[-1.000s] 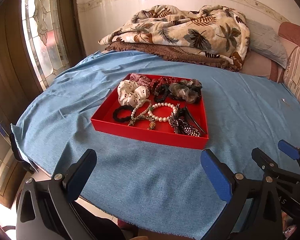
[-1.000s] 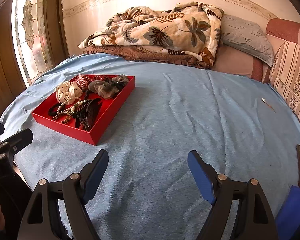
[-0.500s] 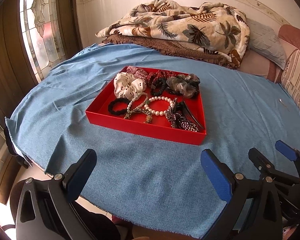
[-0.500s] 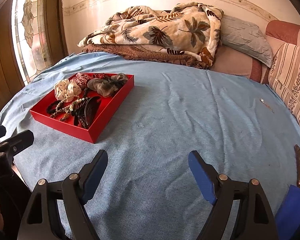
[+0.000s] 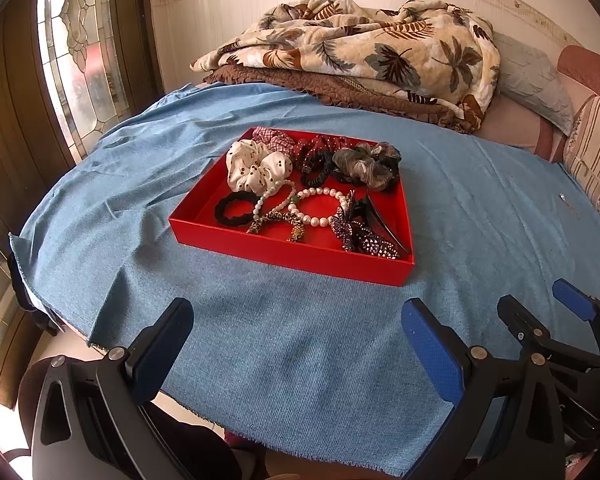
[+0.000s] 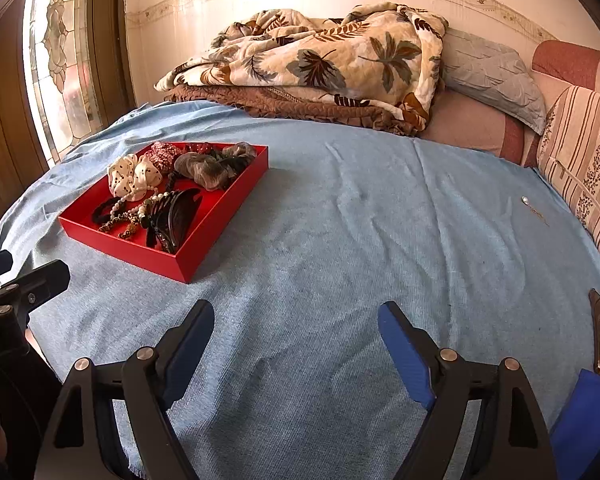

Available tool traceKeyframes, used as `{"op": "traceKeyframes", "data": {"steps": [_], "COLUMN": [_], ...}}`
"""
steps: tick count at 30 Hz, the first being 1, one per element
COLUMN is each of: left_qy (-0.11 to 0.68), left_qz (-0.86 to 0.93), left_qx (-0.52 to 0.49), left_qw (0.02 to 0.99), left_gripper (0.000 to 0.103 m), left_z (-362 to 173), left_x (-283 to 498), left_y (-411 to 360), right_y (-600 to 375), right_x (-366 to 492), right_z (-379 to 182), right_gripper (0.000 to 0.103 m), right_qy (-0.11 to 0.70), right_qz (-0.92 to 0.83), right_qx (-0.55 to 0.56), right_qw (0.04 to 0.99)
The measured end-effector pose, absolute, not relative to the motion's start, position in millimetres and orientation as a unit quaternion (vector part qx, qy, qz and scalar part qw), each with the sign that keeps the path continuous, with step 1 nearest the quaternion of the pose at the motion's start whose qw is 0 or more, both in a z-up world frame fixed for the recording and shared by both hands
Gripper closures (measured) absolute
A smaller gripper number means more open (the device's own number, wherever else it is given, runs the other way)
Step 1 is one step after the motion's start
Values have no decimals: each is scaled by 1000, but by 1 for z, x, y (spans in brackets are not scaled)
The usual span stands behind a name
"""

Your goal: Organize jewelry

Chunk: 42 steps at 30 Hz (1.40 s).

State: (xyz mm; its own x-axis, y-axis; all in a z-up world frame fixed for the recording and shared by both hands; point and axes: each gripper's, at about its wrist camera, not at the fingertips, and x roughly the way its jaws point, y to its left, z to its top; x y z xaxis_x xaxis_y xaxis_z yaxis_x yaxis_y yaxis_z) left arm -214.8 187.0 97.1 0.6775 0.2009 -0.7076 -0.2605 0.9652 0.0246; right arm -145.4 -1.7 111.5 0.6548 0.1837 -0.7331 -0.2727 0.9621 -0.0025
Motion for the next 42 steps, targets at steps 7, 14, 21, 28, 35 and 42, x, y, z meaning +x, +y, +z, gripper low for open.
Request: {"op": "traceKeyframes", "data": {"steps": [7,14,21,28,35,42], "left_qy": [385,386,386,386,390,391], "left_qz": [124,124,124,129,134,136], "left_qx": [-39,-39,-38,-36,-29,-26], "left_qw": [914,913,913,913,911,910], "left_gripper": [0,0,0,0,0,0], "left_z": [94,93,92,90,89,88], "left_x": [-214,-214,-215,-216,-216,-216], "left_y": [190,192,193,197,195,193], "right_y": [0,2,4,7,7,7], "right_x": [-146,-148,-149,-149,-149,-146], "right_z": [109,109,110,108,105,100], "right_gripper": [15,14,13,13,12,12], "right_qy": [399,398,396,398,404,417], "right_qz": [127,129,129,123,117,101], "right_qx": [-60,-63,-66,-80,-89,-102], "right_qw": [906,906,907,906,903,897]}}
